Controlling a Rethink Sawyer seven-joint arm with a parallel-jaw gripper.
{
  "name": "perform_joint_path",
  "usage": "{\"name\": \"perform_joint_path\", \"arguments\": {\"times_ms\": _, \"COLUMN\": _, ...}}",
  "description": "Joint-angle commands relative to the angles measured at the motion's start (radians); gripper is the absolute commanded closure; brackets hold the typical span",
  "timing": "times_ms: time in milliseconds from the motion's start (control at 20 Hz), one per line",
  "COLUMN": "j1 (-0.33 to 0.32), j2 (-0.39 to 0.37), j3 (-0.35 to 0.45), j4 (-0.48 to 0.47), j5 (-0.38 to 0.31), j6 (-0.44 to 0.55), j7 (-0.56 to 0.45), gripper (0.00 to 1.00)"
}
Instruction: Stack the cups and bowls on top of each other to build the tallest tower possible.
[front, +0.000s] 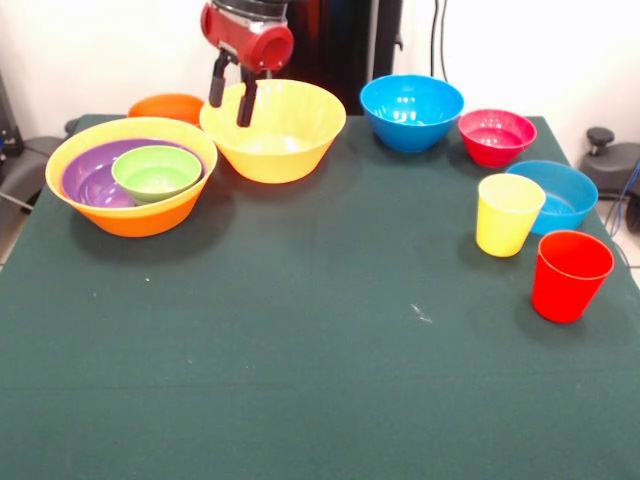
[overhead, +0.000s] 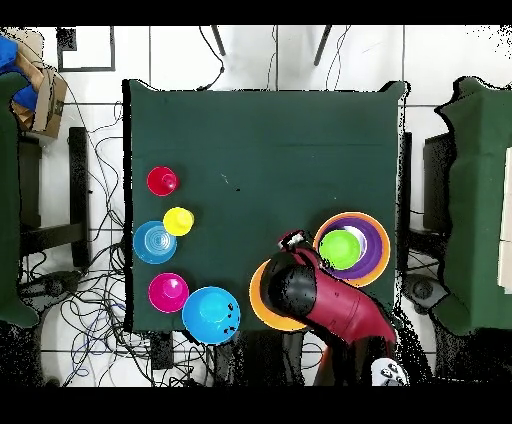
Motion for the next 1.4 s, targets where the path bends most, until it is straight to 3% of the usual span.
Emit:
{"name": "perform_joint_path", "arguments": {"times_ms": 50, "j1": -0.005, "j2": -0.058, "j3": 0.163, "j4": 0.071, "j5": -0.044, "j6": 0.091, "j7": 0.046, "gripper": 0.0}}
{"name": "perform_joint_path", "arguments": {"times_ms": 350, "j1": -0.001, "j2": -0.089, "j3": 0.163, "j4": 0.078, "j5": -0.023, "j6": 0.108, "j7": 0.062, "gripper": 0.0}}
{"name": "perform_joint_path", "arguments": {"times_ms": 1400, "j1": 0.129, "j2": -0.017, "j3": 0.112, "j4": -0.048, "j5": 0.1, "j6": 0.121, "j7": 0.149, "gripper": 0.0}}
